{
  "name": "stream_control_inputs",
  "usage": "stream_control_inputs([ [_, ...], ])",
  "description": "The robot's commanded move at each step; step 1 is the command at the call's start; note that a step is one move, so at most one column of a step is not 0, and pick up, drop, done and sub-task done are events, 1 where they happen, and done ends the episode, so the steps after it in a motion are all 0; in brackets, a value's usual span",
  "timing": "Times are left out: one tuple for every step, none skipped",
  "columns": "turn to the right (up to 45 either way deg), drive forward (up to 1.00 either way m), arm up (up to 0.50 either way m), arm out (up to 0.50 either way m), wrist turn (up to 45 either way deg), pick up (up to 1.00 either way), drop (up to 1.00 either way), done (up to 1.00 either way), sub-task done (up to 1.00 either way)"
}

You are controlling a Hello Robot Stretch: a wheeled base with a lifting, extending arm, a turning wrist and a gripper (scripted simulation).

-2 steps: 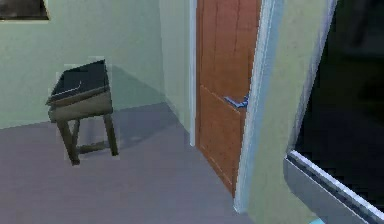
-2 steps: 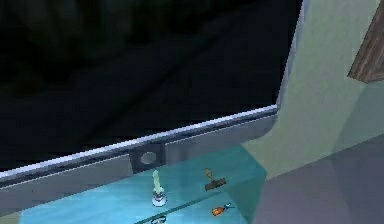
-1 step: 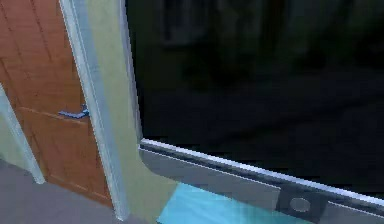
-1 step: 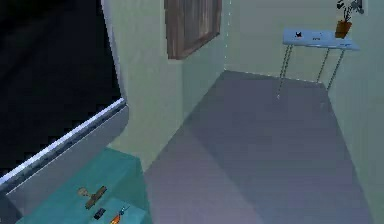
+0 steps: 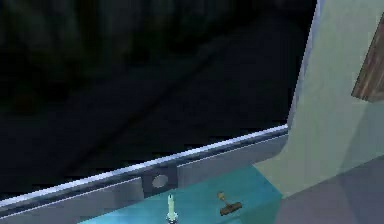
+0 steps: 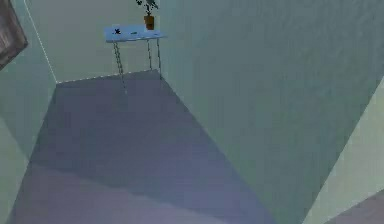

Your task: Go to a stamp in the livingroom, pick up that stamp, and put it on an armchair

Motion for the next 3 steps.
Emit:
stream_control_inputs([
  [45.0, 0.0, 0.0, 0.0, 0.0, 0.0, 0.0, 0.0, 0.0],
  [30.0, 0.0, 0.0, 0.0, 0.0, 0.0, 0.0, 0.0, 0.0],
  [0.0, 0.5, 0.0, 0.0, 0.0, 0.0, 0.0, 0.0, 0.0],
])
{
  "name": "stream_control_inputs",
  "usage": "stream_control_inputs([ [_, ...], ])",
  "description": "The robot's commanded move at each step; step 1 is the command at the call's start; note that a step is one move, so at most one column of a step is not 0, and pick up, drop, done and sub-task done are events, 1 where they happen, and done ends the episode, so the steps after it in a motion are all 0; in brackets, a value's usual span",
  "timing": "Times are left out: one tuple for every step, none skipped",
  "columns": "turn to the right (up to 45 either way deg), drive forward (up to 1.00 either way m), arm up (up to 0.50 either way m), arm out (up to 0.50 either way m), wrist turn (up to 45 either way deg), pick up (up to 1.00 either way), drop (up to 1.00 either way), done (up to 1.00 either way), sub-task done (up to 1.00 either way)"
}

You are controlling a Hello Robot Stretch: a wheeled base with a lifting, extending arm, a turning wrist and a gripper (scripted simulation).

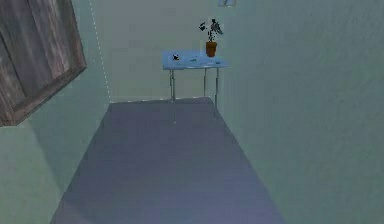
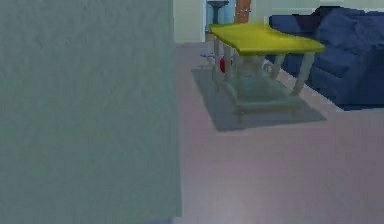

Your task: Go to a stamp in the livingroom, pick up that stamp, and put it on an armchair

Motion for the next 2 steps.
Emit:
stream_control_inputs([
  [45.0, 0.0, 0.0, 0.0, 0.0, 0.0, 0.0, 0.0, 0.0],
  [45.0, 0.0, 0.0, 0.0, 0.0, 0.0, 0.0, 0.0, 0.0],
])
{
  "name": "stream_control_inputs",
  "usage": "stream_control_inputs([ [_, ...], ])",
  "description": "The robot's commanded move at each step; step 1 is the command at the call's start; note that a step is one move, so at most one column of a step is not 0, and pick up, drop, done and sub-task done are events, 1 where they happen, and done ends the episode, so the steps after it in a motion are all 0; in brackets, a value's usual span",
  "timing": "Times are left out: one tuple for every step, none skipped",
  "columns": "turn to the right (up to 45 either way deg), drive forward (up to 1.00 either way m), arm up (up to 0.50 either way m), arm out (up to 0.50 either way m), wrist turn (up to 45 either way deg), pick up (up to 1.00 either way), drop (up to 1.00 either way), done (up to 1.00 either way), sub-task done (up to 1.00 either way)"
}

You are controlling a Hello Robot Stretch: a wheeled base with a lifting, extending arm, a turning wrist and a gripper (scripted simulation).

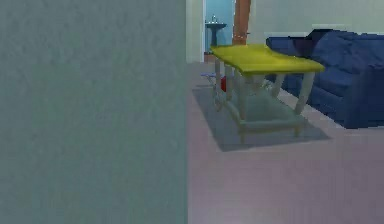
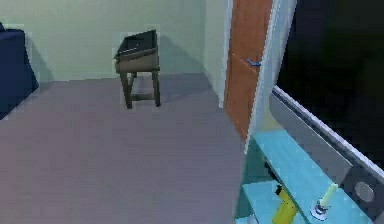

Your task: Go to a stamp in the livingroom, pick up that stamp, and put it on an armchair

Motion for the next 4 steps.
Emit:
stream_control_inputs([
  [45.0, 0.0, 0.0, 0.0, 0.0, 0.0, 0.0, 0.0, 0.0],
  [15.0, 0.0, 0.0, 0.0, 0.0, 0.0, 0.0, 0.0, 0.0],
  [0.0, 0.0, 0.5, 0.0, 0.0, 0.0, 0.0, 0.0, 0.0],
  [0.0, 0.0, 0.38, 0.0, 0.0, 0.0, 0.0, 0.0, 0.0],
])
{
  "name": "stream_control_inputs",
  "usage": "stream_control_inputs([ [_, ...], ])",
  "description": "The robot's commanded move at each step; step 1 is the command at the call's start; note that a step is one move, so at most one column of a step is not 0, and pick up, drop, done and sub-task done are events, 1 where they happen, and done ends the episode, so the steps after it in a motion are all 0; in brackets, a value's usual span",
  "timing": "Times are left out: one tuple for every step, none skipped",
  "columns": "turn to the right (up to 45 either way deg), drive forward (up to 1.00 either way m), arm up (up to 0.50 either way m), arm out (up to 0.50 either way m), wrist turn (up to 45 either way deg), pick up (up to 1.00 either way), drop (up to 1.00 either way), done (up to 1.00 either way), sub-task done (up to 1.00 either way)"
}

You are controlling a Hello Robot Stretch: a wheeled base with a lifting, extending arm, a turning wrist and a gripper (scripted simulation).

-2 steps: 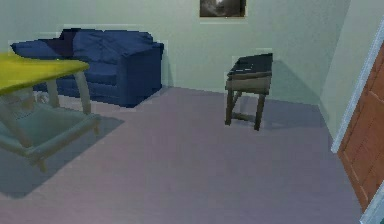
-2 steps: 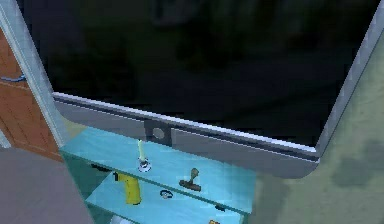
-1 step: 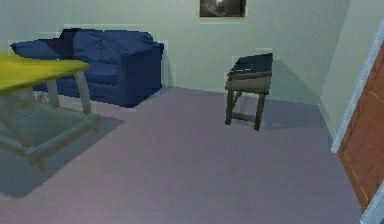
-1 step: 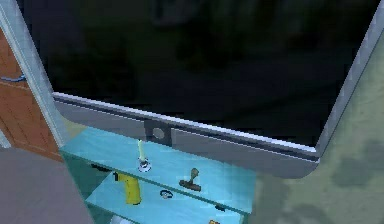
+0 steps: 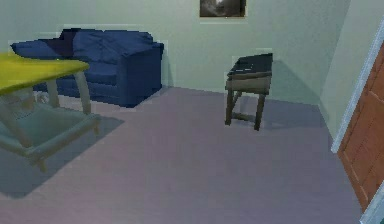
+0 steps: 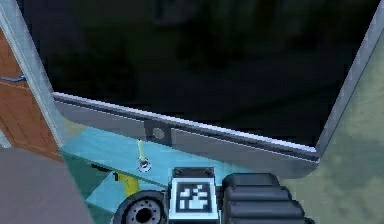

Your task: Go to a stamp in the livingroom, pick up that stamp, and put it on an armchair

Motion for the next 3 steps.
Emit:
stream_control_inputs([
  [0.0, 0.0, 0.0, 0.2, 0.0, 0.0, 0.0, 0.0, 0.0],
  [0.0, 0.0, 0.0, 0.0, 45.0, 0.0, 0.0, 0.0, 0.0],
  [0.0, 0.0, 0.0, 0.0, 45.0, 0.0, 0.0, 0.0, 0.0],
])
